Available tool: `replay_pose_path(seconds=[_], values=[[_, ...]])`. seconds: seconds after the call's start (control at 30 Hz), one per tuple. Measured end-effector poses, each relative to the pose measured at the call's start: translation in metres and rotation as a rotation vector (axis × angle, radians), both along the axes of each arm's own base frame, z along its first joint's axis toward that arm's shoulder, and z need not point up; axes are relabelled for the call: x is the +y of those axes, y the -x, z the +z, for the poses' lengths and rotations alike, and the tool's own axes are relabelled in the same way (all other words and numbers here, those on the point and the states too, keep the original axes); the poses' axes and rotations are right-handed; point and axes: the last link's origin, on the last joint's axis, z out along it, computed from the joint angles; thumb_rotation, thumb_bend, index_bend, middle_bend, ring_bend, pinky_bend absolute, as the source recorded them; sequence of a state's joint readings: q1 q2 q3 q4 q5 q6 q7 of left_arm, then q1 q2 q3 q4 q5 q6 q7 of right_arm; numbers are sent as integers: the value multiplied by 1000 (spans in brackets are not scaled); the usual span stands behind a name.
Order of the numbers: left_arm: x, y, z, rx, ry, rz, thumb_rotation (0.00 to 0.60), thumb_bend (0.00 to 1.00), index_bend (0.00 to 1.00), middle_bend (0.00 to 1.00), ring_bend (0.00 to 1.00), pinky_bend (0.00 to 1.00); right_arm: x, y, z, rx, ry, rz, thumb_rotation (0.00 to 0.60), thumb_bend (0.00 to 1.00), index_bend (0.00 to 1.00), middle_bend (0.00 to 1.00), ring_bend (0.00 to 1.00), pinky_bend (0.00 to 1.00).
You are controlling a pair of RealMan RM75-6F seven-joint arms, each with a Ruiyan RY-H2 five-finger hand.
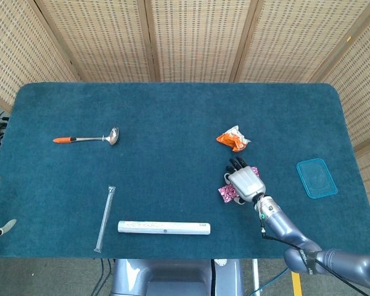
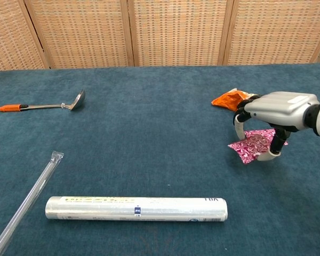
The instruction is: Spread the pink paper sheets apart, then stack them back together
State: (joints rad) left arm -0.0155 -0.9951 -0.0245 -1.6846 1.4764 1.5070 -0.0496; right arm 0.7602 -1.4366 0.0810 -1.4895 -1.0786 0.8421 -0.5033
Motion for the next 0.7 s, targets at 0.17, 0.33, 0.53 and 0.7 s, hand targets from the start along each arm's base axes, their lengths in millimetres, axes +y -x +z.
replay_pose_path(seconds=[0.17, 0.33, 0.53, 0.7], values=[[-1, 0, 1, 0, -3, 2, 572, 0, 97, 0, 0, 0, -19, -1, 6, 0, 43, -29, 600, 363, 463, 223, 0, 0], [-3, 2, 2, 2, -5, 7, 572, 0, 97, 0, 0, 0, -32, 1, 7, 8, 70, -52, 600, 363, 463, 223, 0, 0], [-4, 3, 3, 3, -8, 12, 571, 0, 97, 0, 0, 0, -42, 10, 7, 34, 90, -78, 600, 363, 463, 221, 0, 0], [-4, 3, 2, 3, -7, 13, 572, 0, 98, 0, 0, 0, -48, 19, 7, 53, 101, -97, 600, 363, 454, 217, 0, 0]])
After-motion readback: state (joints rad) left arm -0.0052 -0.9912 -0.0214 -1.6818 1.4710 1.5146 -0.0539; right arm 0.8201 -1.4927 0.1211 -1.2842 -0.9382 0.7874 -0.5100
